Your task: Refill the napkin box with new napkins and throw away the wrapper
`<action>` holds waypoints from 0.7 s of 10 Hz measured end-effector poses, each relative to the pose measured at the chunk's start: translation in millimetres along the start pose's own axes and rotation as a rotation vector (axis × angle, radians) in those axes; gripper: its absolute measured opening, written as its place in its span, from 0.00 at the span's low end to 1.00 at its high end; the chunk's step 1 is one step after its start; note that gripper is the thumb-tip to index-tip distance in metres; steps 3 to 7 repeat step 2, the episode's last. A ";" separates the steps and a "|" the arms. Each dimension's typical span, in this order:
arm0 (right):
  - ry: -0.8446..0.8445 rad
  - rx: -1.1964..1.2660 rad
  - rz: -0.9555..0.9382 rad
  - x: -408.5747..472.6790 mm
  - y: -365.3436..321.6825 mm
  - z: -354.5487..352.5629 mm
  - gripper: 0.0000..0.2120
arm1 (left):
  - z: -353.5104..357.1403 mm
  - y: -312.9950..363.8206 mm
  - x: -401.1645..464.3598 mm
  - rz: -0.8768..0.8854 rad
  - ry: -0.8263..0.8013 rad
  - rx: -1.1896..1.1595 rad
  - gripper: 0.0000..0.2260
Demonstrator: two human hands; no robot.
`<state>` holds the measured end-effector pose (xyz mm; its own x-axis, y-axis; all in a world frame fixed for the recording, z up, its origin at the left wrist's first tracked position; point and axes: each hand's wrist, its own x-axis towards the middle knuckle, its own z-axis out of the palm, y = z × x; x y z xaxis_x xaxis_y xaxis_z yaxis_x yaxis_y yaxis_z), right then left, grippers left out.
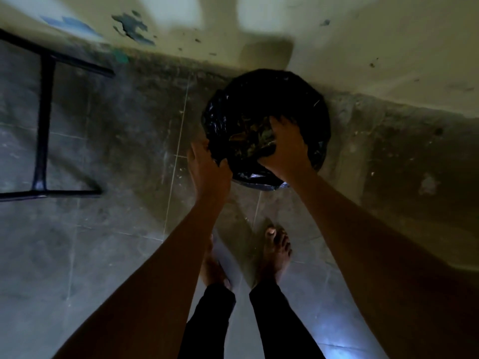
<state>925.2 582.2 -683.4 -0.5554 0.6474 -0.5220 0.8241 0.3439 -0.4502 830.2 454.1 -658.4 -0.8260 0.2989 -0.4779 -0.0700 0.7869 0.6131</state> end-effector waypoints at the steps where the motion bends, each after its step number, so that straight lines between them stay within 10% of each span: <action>1: 0.046 0.011 0.018 -28.8 -9.7 -22.2 0.40 | -17.0 20.6 -10.7 -0.029 0.023 0.025 0.22; 2: 0.153 0.294 0.034 -70.7 -29.3 -50.7 0.27 | -46.9 54.9 -40.6 0.013 -0.032 0.077 0.16; 7: 0.153 0.294 0.034 -70.7 -29.3 -50.7 0.27 | -46.9 54.9 -40.6 0.013 -0.032 0.077 0.16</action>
